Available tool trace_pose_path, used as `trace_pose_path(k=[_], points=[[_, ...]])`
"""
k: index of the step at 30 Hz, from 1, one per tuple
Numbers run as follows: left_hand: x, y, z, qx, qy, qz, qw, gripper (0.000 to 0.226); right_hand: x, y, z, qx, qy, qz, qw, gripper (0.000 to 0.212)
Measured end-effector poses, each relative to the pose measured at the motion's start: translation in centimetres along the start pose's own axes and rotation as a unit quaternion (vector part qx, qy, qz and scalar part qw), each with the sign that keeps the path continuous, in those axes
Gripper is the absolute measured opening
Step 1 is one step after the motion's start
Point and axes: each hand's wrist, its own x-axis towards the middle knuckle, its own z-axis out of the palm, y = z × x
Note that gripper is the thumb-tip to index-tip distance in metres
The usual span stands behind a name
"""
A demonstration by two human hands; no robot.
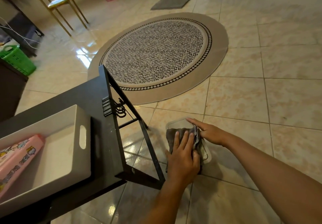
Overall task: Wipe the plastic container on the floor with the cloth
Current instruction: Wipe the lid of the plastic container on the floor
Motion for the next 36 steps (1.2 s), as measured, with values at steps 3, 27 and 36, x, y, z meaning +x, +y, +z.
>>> trace_pose_path(k=[3,27,36], points=[[0.6,-0.2,-0.2,-0.019,-0.023,0.031,0.999,0.058,-0.6,1.0,-0.6,0.034,0.012,-0.002,0.999,0.076],[-2.5,1.2,0.4,0.071,-0.025,0.039,0.996,0.058,-2.0,1.4,-1.5,-0.047,0.021,0.035,0.998,0.05],[-1.8,1.0,0.5,0.075,-0.031,0.133,0.988,0.054,-2.2,1.6,-2.7,-0.022,0.045,0.033,0.998,0.051]])
